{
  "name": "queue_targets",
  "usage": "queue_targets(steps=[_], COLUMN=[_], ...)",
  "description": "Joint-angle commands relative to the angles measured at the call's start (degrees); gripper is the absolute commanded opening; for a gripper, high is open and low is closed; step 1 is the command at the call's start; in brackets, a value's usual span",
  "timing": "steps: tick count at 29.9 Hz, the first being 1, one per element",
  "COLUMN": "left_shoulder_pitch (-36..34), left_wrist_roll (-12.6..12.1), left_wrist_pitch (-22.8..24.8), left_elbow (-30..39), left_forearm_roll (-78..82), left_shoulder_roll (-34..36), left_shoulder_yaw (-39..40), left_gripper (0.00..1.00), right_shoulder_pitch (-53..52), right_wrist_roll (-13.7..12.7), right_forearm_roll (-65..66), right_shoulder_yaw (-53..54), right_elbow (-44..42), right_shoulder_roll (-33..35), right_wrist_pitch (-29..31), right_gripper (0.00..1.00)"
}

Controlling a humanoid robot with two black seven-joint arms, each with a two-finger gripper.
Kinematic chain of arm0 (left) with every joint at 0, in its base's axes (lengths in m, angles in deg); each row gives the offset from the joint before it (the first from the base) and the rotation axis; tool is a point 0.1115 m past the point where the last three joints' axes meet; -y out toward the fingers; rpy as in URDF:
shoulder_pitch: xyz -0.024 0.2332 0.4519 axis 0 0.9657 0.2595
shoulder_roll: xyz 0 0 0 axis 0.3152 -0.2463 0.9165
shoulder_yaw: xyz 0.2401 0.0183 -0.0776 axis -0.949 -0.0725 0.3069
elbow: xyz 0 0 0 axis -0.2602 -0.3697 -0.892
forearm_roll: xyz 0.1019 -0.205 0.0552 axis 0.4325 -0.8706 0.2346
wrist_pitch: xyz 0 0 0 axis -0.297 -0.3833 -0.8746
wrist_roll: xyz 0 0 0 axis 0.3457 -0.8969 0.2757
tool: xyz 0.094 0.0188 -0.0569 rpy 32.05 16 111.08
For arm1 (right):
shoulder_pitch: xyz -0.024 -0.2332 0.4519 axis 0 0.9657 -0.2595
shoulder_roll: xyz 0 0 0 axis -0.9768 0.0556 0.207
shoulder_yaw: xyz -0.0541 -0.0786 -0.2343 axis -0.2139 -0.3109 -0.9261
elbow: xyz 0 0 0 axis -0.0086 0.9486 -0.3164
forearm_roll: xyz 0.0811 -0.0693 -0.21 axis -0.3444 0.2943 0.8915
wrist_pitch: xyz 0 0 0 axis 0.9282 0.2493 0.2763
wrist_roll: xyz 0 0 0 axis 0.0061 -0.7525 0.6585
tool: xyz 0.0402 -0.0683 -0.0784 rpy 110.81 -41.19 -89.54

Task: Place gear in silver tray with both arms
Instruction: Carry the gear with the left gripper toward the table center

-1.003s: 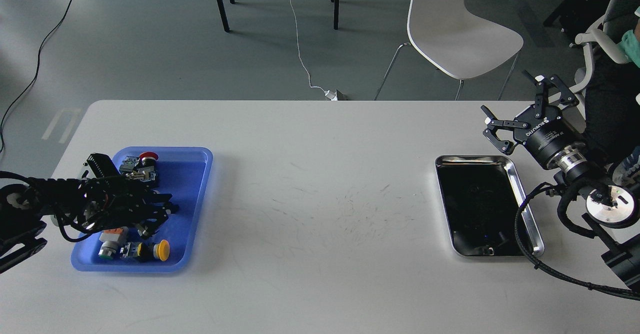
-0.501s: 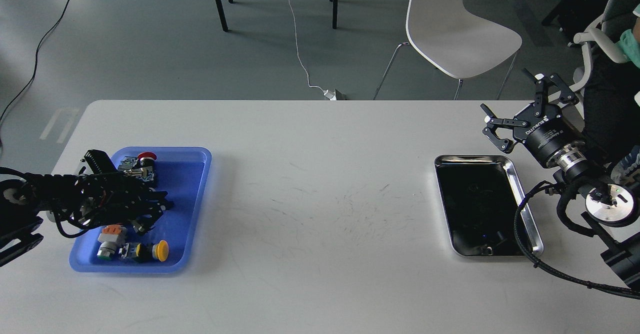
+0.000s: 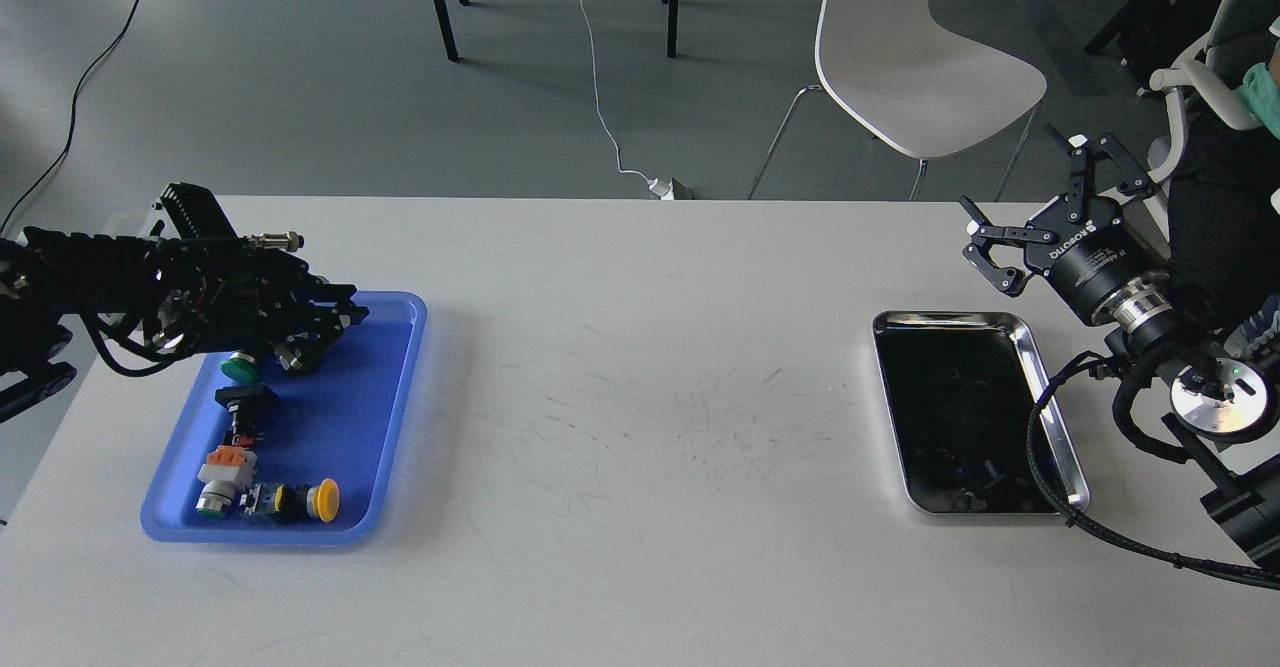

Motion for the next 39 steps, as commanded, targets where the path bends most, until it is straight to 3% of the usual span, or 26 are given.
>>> queue_targets(steps=[1, 5, 8, 13, 22, 28, 39], left_shoulder_pitch=[-3.39, -4.10, -3.84, -1.82, 1.70, 3.90, 5.30], left_wrist_roll=[-3.73, -7.87, -9.19, -11.47, -12.27, -12.00, -11.39], left_wrist_pitch=[4.49, 7.48, 7.57, 7.48, 6.17, 4.23, 3.09], left_elbow=[7.90, 11.69, 10.82, 3.89, -8.59, -15.63, -24.16], left_forearm_roll=[-3.55, -4.79, -4.96, -4.88, -3.39, -2.68, -2.77], left_shoulder_roll=[-0.44, -7.10, -14.13, -28.28, -47.10, -52.47, -52.65], left_shoulder_yaw=[0.13, 0.48, 0.74, 1.01, -0.14, -0.14, -0.22], left_gripper=[0.11, 0.11, 0.11, 0.11, 0.11, 0.12, 0.13], right_shoulder_pitch=[0.02, 0.02, 0.02, 0.10, 0.02, 0.10, 0.28], right_wrist_roll=[0.01, 0.01, -0.08, -0.08, -0.34, -0.26, 0.01], right_forearm_roll=[0.04, 0.04, 0.04, 0.04, 0.04, -0.05, -0.05], right_shoulder_yaw=[0.00, 0.00, 0.00, 0.00, 0.00, 0.18, 0.27], right_elbow=[-0.01, -0.01, 0.08, 0.08, -0.10, 0.07, 0.08], right_shoulder_roll=[0.02, 0.02, 0.28, 0.02, 0.02, 0.02, -0.07], right_wrist_pitch=[0.00, 0.00, 0.00, 0.00, -0.22, -0.22, -0.31], right_gripper=[0.96, 0.96, 0.96, 0.96, 0.96, 0.96, 0.96])
